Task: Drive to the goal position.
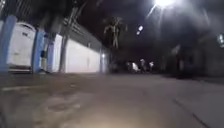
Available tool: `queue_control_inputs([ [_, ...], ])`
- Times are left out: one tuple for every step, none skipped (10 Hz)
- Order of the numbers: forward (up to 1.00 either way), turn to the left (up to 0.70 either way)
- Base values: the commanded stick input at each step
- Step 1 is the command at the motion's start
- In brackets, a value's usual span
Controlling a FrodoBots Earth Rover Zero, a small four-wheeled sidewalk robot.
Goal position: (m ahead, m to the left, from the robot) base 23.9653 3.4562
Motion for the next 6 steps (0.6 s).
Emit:
queue_control_inputs([
  [0.70,0.00],
  [0.70,-0.24],
  [0.70,-0.35],
  [0.70,-0.35],
  [0.70,-0.35],
  [0.70,-0.35],
])
